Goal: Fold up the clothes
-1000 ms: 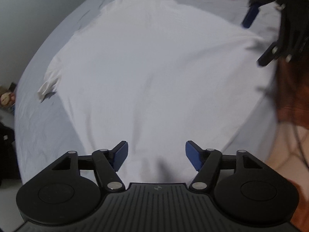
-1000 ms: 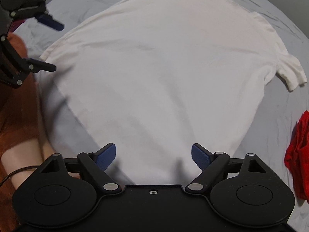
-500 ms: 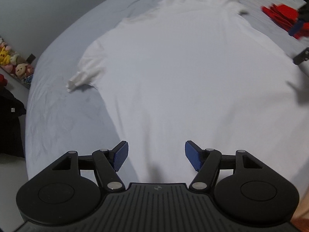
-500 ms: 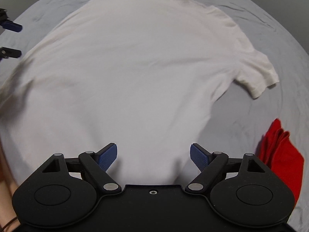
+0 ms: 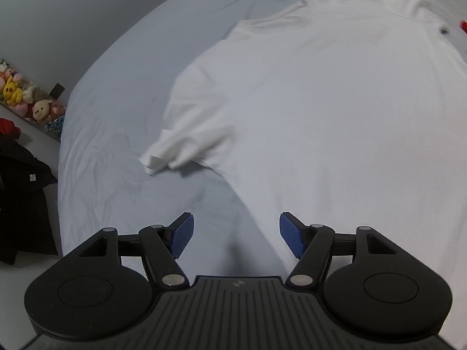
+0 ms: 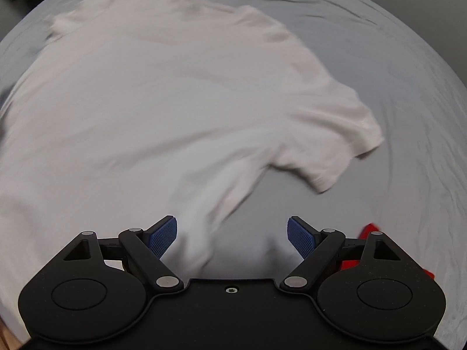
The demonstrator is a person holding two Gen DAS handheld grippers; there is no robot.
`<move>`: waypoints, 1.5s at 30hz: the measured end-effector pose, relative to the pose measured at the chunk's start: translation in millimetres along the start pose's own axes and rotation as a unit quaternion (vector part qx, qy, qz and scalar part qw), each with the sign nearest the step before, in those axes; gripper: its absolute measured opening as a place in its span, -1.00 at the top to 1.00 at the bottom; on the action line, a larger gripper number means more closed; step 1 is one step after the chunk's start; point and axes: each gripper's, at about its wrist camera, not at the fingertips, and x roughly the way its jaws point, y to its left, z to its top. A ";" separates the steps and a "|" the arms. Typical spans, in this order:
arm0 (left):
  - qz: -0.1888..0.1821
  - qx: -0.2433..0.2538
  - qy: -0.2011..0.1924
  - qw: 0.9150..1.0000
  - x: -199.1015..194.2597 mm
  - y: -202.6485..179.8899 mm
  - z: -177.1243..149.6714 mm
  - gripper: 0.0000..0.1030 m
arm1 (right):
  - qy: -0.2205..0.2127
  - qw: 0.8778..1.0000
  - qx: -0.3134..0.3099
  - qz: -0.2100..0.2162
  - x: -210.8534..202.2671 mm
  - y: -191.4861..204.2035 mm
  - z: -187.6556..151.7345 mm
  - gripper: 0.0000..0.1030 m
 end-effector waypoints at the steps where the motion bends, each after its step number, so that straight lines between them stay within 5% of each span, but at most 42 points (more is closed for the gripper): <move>1: 0.007 -0.004 0.000 1.000 6.7 11.4 8.6 -0.24 | 0.001 1.000 0.011 0.001 2.6 -9.5 6.4 -0.60; 14: 0.013 -0.125 0.014 0.992 91.2 107.7 72.1 -0.29 | 0.001 0.996 0.092 0.002 53.4 -107.7 84.8 -0.60; 22: -0.013 -0.114 0.042 0.993 138.8 116.6 71.0 -0.31 | 0.017 0.992 0.125 -0.020 86.9 -158.8 104.2 -0.60; 30: -0.044 -0.179 0.033 0.982 146.2 131.3 56.8 -0.43 | 0.020 0.985 0.172 -0.006 112.6 -181.5 95.7 -0.55; 33: -0.057 -0.212 0.032 0.975 145.2 133.8 53.7 -0.30 | 0.019 0.985 0.172 -0.007 117.4 -175.5 94.0 -0.22; 35: -0.066 -0.232 0.032 0.970 143.8 135.5 52.2 -0.19 | 0.012 0.986 0.164 -0.012 114.6 -171.2 94.4 0.26; 38: -0.072 -0.240 0.031 0.968 139.7 135.1 53.2 0.23 | 0.005 0.988 0.152 -0.015 105.7 -164.0 99.9 0.78; 41: -0.075 -0.241 0.029 0.967 126.3 132.6 59.9 0.64 | 0.002 0.990 0.139 -0.020 95.5 -156.3 103.3 0.81; 45: -0.067 -0.240 0.020 0.968 103.3 132.5 69.0 0.73 | -0.007 0.990 0.140 -0.021 71.6 -149.9 109.8 0.82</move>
